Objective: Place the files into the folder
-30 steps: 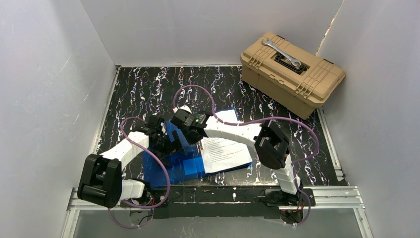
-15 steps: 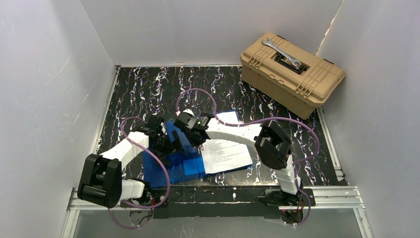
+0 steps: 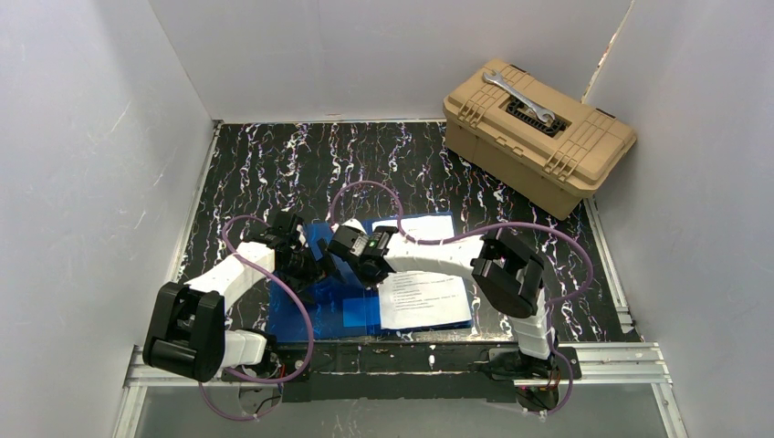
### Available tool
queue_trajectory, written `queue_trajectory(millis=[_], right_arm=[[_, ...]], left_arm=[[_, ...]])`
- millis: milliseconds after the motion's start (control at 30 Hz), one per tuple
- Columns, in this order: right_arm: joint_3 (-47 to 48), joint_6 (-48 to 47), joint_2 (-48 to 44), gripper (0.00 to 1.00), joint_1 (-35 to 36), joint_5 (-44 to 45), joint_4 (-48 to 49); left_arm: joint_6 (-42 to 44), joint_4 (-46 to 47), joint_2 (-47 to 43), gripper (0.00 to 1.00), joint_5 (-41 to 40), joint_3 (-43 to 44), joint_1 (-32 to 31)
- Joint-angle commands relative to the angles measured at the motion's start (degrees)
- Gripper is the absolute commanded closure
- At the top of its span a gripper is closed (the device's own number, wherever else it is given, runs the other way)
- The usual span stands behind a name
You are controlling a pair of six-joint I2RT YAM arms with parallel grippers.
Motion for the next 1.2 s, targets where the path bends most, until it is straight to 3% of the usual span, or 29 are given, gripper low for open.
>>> queue_trajectory(millis=[0, 433, 600, 1167], right_arm=[[-3.8, 1.1, 0.2, 0.99, 0.9, 0.5, -3.2], [-7.9, 3.1, 1.5, 0.99, 1.9, -0.6, 0.2], [-8.2, 4.6, 0.9, 0.94, 1.9, -1.9, 2.4], [3.1, 5.1, -5.6, 0.88, 1.9, 1.4, -0.4]], left_arm=[[0.0, -0.3, 0.6, 0.02, -0.3, -0.7, 0.2], [0.0, -0.1, 1.4, 0.02, -0.2, -0.4, 0.2], [0.2, 0.0, 1.5, 0.02, 0.1, -0.5, 0.2], [0.4, 0.3, 1.2, 0.02, 0.4, -0.7, 0.2]])
